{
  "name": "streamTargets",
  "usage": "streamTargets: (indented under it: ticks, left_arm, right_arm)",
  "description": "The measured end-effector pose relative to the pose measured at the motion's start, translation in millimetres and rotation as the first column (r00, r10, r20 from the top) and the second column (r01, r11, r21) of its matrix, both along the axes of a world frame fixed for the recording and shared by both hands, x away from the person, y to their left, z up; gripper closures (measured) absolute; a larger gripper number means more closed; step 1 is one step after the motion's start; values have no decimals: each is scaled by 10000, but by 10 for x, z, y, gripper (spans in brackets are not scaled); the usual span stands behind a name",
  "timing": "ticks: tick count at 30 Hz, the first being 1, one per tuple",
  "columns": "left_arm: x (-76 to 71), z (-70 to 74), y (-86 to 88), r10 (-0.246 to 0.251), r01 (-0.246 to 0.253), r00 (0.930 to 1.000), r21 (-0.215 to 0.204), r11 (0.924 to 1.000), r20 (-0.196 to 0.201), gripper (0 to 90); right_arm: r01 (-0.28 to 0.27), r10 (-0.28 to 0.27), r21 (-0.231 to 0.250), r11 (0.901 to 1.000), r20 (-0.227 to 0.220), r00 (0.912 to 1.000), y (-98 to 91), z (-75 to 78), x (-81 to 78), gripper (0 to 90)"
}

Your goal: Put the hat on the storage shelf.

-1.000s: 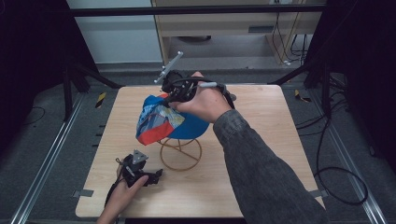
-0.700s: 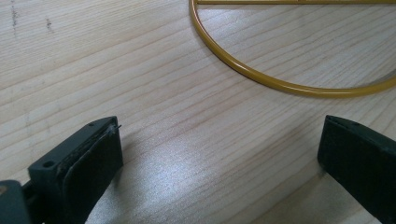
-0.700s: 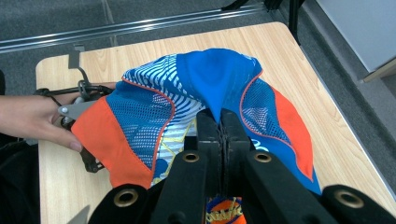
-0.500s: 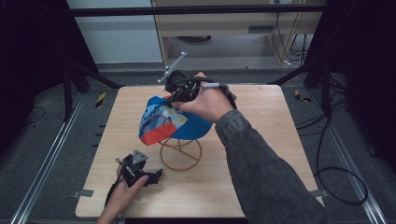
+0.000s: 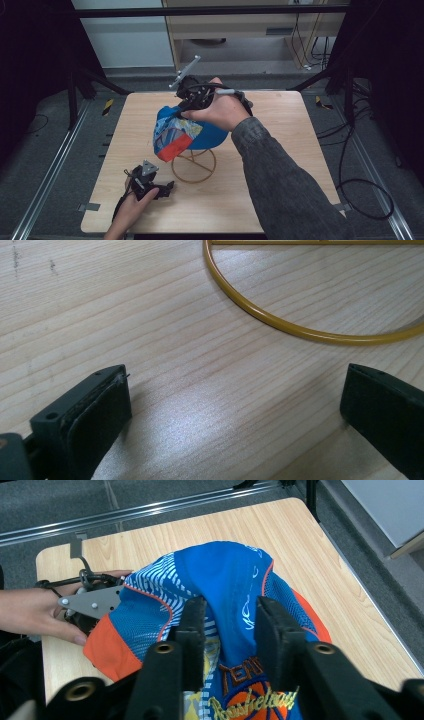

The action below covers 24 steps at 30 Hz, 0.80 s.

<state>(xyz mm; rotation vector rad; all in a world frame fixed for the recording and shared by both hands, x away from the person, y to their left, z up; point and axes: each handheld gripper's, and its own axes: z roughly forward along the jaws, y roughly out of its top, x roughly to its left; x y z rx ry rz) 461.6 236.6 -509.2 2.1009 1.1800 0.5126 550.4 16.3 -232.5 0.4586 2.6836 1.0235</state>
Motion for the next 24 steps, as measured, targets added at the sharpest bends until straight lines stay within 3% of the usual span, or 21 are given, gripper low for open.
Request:
streamTargets:
  ticks: [10, 17, 24]
  left_arm:
    - [0, 0, -1, 10, -10, 10000, -5, 10000, 4, 0]
    - [1, 1, -1, 6, -6, 10000, -8, 10000, -7, 0]
    - [1, 1, -1, 2, -2, 10000, -5, 10000, -10, 0]
  right_arm:
    - [192, -204, 589, 9981, 200, 9996, -128, 64, -92, 464]
    - [527, -575, 1044, 9931, 435, 9974, -270, 121, -167, 275]
    - [1043, -1170, 1451, 9839, 819, 9898, -419, 126, -225, 113]
